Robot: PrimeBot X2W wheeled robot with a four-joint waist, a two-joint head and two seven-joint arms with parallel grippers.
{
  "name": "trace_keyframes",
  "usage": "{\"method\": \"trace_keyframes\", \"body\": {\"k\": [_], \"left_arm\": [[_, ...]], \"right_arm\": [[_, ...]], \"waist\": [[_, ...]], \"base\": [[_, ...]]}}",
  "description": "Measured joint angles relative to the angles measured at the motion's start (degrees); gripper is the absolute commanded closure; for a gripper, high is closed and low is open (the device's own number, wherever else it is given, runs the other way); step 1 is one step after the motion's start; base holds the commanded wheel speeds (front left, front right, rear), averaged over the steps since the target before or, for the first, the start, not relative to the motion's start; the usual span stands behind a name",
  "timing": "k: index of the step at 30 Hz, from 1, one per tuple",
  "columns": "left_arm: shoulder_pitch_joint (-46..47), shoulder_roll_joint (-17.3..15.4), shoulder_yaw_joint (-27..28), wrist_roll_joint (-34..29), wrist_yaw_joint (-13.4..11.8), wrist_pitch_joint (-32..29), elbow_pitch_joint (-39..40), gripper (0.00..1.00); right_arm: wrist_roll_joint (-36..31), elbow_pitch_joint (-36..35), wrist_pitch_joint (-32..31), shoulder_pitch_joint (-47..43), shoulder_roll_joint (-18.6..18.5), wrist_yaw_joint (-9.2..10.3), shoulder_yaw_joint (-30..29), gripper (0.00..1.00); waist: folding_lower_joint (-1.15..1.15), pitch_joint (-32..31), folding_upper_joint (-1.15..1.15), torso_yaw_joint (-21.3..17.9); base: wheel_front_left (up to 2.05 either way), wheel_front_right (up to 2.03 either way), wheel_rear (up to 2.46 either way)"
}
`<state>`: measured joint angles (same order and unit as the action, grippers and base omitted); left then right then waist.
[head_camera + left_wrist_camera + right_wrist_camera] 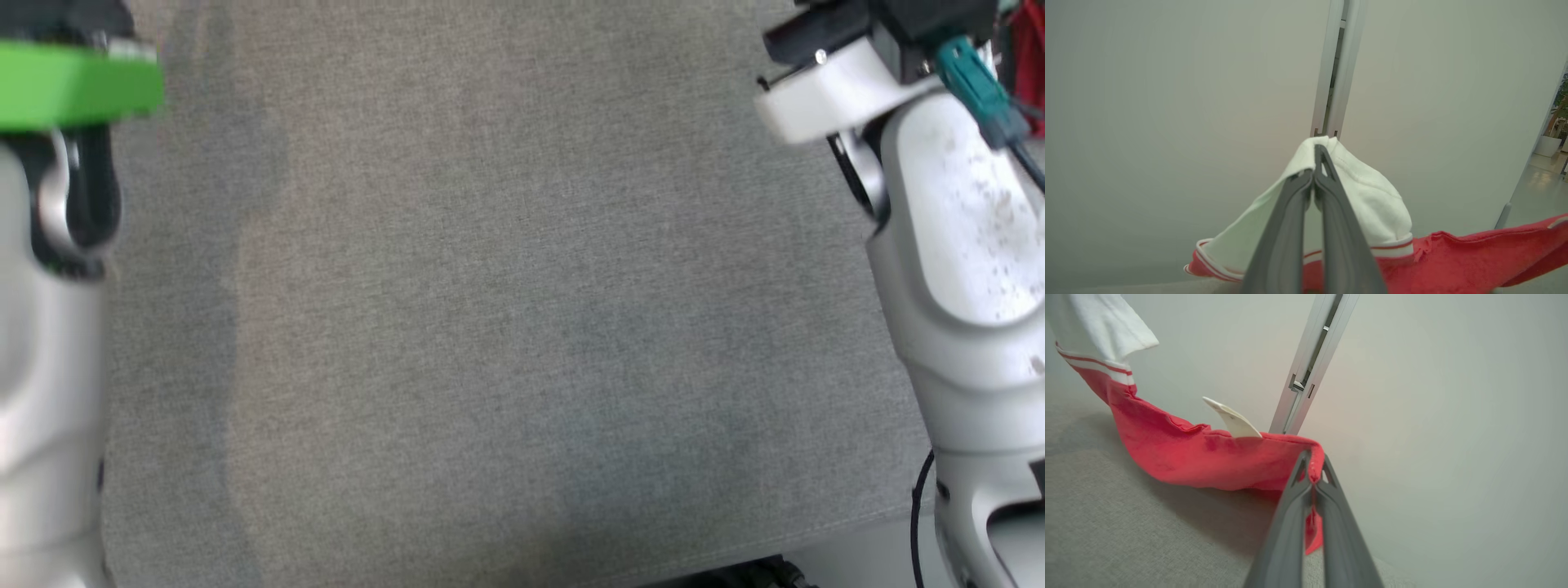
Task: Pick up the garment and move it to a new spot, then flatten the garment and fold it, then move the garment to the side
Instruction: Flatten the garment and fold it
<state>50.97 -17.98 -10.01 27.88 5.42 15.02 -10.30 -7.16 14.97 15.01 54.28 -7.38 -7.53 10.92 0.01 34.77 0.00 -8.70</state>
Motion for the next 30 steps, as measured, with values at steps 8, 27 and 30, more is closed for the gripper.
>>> {"method": "trace_keyframes", "body": {"k": [8, 27, 30], "left_arm": [[-19.2, 1.0, 3.0, 0.6, -0.1, 0.0, 12.3, 1.0], [-54.3, 4.9, 3.5, 3.2, -3.1, -0.3, 28.8, 1.0], [-57.5, 5.4, 2.8, 3.4, -3.5, -0.7, 30.3, 1.0]], "right_arm": [[1.6, -7.2, 0.0, -12.0, -1.0, 0.0, -1.3, 1.0], [3.1, -20.6, 0.0, -44.1, -0.5, 0.0, -8.1, 1.0], [3.1, -22.1, 0.0, -48.5, -0.4, 0.0, -8.6, 1.0]], "waist": [[-0.01, -5.1, 0.0, 0.3], [-0.01, -22.5, 0.0, 2.9], [-0.01, -24.6, 0.0, 3.4]], "base": [[0.0, 0.0, 0.0], [0.0, 0.0, 0.0], [0.0, 0.0, 0.0]]}}
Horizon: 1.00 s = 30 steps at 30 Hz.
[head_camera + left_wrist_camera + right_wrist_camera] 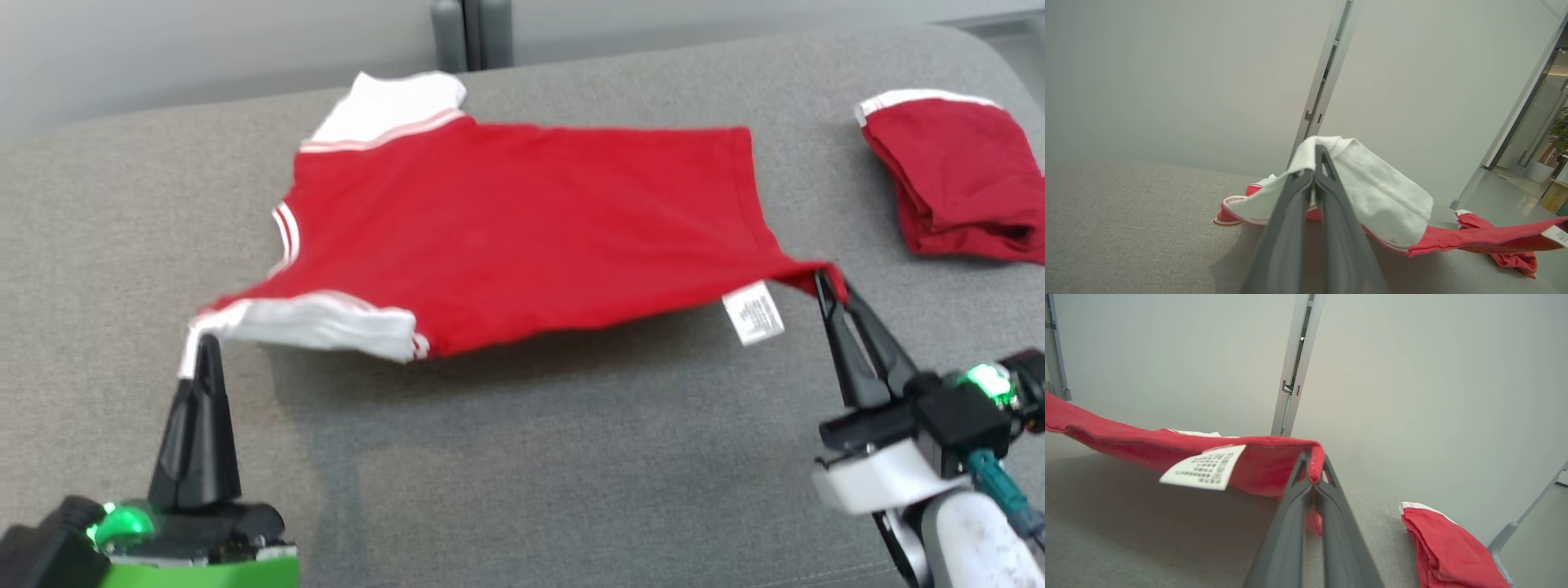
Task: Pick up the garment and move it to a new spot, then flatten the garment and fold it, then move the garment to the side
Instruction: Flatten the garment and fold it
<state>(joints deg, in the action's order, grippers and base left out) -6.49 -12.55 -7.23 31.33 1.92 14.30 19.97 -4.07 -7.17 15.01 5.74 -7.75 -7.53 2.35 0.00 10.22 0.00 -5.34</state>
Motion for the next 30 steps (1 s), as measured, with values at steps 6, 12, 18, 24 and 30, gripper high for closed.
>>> {"method": "trace_keyframes", "body": {"k": [6, 12, 18, 24, 30], "left_arm": [[-3.2, 0.0, -0.9, 0.8, -0.1, -1.0, -2.0, 1.0], [-2.0, -0.6, -1.8, 0.8, 0.9, -1.4, -7.9, 1.0], [1.5, -1.0, -2.2, 1.3, 2.1, -1.5, -15.2, 1.0], [8.2, -1.7, -3.5, 1.2, 3.4, -1.3, -21.7, 1.0], [17.3, -1.9, -5.5, 0.3, 4.4, -0.9, -29.7, 1.0]], "right_arm": [[0.6, 1.2, 0.0, -3.4, -0.3, 0.0, 1.6, 1.0], [1.5, 8.3, -0.4, -2.7, -2.1, 0.0, 6.6, 1.0], [3.0, 16.0, -1.3, 0.7, -3.2, 0.0, 11.1, 1.0], [5.6, 21.5, -2.2, 4.8, -3.4, 0.0, 12.3, 1.0], [7.7, 25.5, -2.6, 9.3, -3.3, 0.0, 12.4, 1.0]], "waist": [[0.0, -1.8, 0.0, 0.3], [0.0, -0.7, 0.0, -0.2], [0.0, 0.6, 0.0, -0.8], [0.0, 1.9, 0.0, -1.5], [0.0, 3.2, 0.0, -2.0]], "base": [[0.0, 0.0, 0.0], [0.0, 0.0, 0.0], [0.0, 0.0, 0.0], [0.0, 0.0, 0.0], [0.0, 0.0, 0.0]]}}
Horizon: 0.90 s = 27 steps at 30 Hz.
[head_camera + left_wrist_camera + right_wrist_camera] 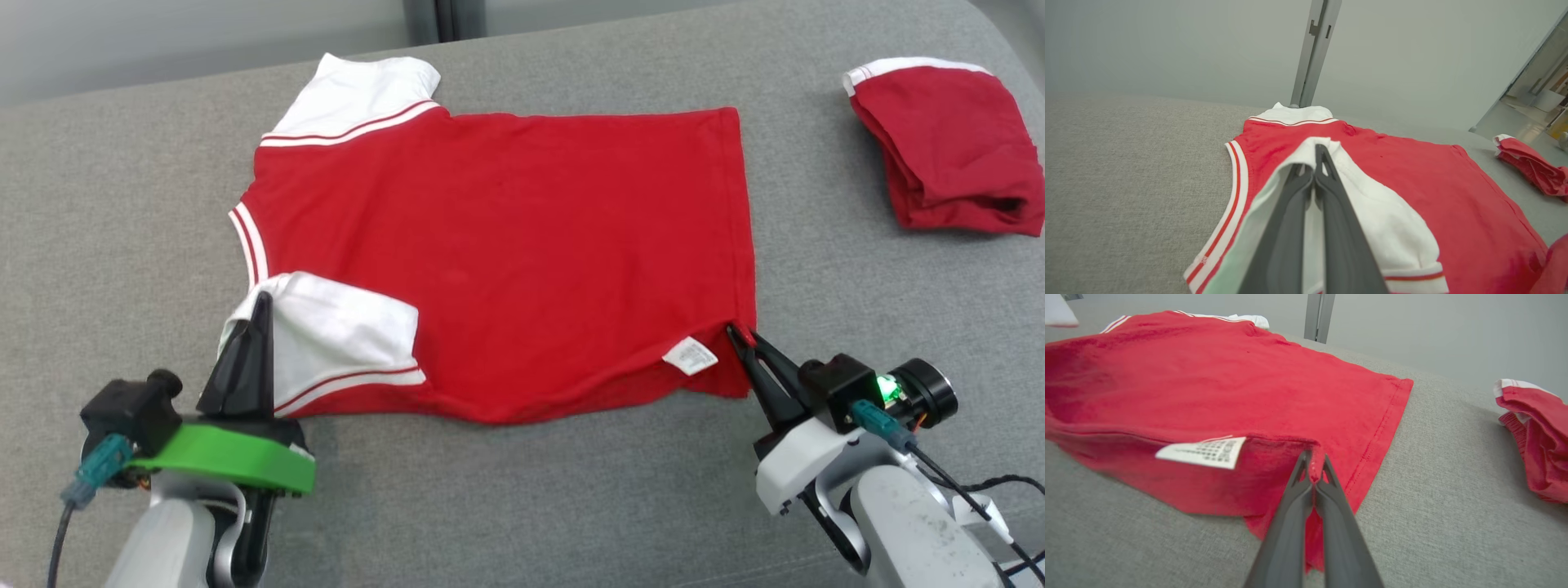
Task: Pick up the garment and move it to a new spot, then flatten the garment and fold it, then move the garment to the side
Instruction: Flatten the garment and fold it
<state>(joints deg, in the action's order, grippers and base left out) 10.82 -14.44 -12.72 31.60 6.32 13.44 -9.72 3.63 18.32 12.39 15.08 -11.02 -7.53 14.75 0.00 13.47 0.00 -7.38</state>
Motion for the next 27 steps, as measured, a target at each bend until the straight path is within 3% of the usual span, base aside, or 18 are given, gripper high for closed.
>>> {"method": "trace_keyframes", "body": {"k": [15, 16, 17, 18, 19, 21, 22, 27], "left_arm": [[14.0, 0.5, -0.4, -1.3, 1.0, 1.5, -13.1, 1.0], [14.3, 0.5, -0.4, -1.4, 1.0, 1.5, -13.3, 1.0], [14.8, 0.5, -0.5, -1.5, 1.0, 1.5, -13.5, 1.0], [15.3, 0.5, -0.4, -2.0, 1.0, 1.5, -13.5, 1.0], [15.6, 0.6, -0.4, -2.2, 1.0, 1.5, -13.6, 0.96], [16.2, 0.6, -0.4, -2.7, 1.0, 1.5, -13.5, 0.52], [16.4, 0.6, -0.6, -2.7, 1.0, 1.6, -13.5, 0.0], [17.2, -0.1, -1.7, -3.0, 1.1, 1.6, -13.1, 0.0]], "right_arm": [[-0.3, 6.8, 1.4, 6.9, 2.6, 0.0, -1.1, 1.0], [-0.3, 7.1, 1.5, 7.0, 2.9, 0.0, -1.2, 0.96], [-0.3, 7.5, 1.5, 7.2, 3.1, 0.0, -1.3, 0.85], [-0.3, 7.9, 1.6, 7.3, 3.3, 0.0, -1.7, 0.42], [-0.3, 8.0, 1.8, 7.4, 3.4, 0.0, -1.9, 0.05], [-0.5, 8.1, 1.9, 7.9, 3.8, 0.0, -2.4, 0.0], [-0.6, 8.1, 2.1, 8.0, 4.1, 0.0, -2.6, 0.0], [-1.7, 7.7, 2.3, 8.0, 4.5, 0.0, -4.1, 0.0]], "waist": [[0.0, 5.0, 0.0, -1.7], [0.0, 5.2, 0.0, -1.8], [0.0, 5.4, 0.0, -1.9], [0.0, 5.6, 0.0, -2.0], [0.0, 5.7, 0.0, -2.0], [0.0, 5.8, 0.0, -2.2], [0.0, 5.9, 0.0, -2.3], [0.0, 5.7, 0.0, -2.4]], "base": [[0.0, 0.0, 0.0], [0.0, 0.0, 0.0], [0.0, 0.0, 0.0], [0.0, 0.0, 0.0], [0.0, 0.0, 0.0], [0.0, 0.0, 0.0], [0.0, 0.0, 0.0], [0.0, 0.0, 0.0]]}}
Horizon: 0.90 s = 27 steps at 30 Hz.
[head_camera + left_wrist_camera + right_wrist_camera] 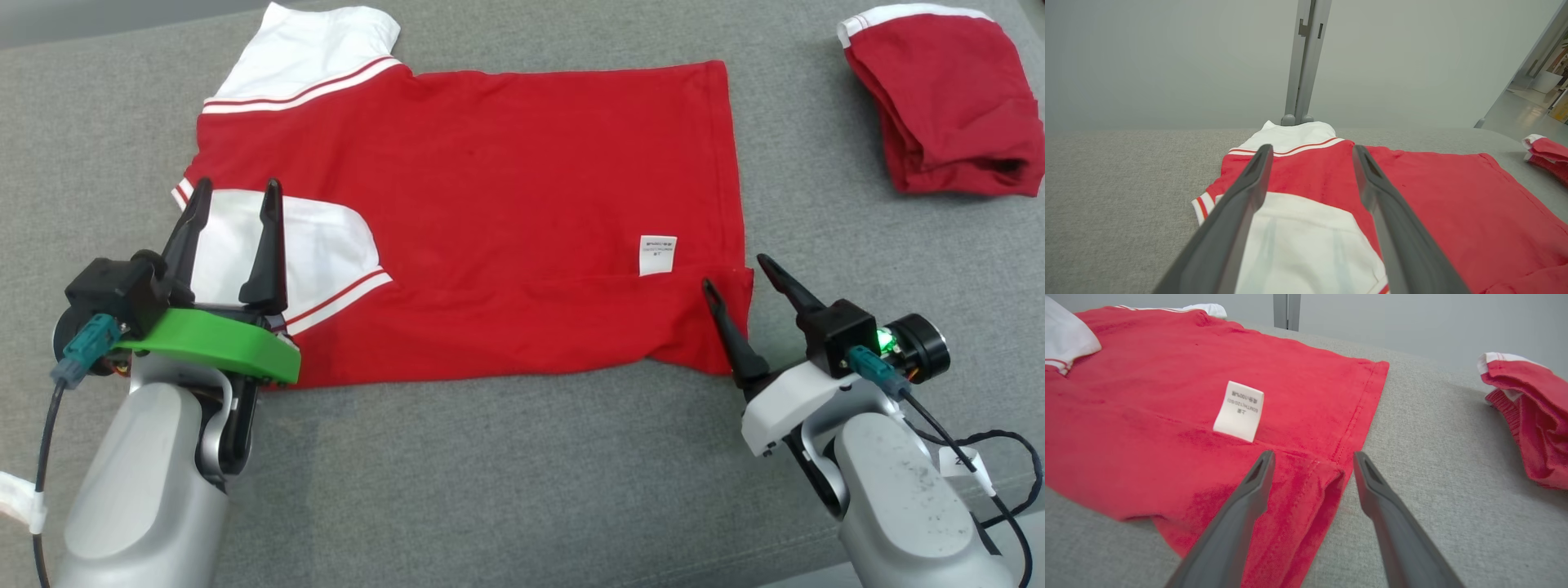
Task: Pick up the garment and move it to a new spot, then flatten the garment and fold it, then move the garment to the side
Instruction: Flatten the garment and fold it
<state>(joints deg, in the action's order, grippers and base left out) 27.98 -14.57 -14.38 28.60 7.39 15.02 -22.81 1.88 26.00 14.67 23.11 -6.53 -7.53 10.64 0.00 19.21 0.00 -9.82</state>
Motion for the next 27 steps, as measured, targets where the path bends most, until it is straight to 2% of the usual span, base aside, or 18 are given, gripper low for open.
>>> {"method": "trace_keyframes", "body": {"k": [6, 14, 20, 27], "left_arm": [[-1.5, -0.5, 0.3, 0.1, 0.0, 0.0, 2.9, 0.0], [-11.5, -0.7, 2.7, 2.2, -0.1, 0.0, 5.0, 0.0], [-17.0, -0.5, 4.5, 7.0, -1.8, -4.6, 3.7, 0.0], [-18.2, 1.3, 7.2, 12.7, -5.2, -11.2, 1.3, 0.0]], "right_arm": [[-1.1, -2.9, 0.3, -0.9, 0.7, 0.0, -3.7, 0.0], [-1.7, -9.2, 0.3, -6.7, 2.7, 0.0, -9.2, 0.0], [-0.9, -11.6, 0.3, -11.2, 3.5, 0.0, -10.2, 0.0], [2.0, -11.8, 0.3, -13.1, 3.7, 0.0, -7.4, 0.0]], "waist": [[0.0, -1.3, 0.0, 0.1], [0.0, -4.8, 0.0, 0.6], [0.0, -7.2, 0.0, 1.3], [0.0, -7.4, 0.0, 0.9]], "base": [[0.0, 0.0, 0.0], [0.0, 0.0, 0.0], [0.0, 0.0, 0.0], [0.0, 0.0, 0.0]]}}
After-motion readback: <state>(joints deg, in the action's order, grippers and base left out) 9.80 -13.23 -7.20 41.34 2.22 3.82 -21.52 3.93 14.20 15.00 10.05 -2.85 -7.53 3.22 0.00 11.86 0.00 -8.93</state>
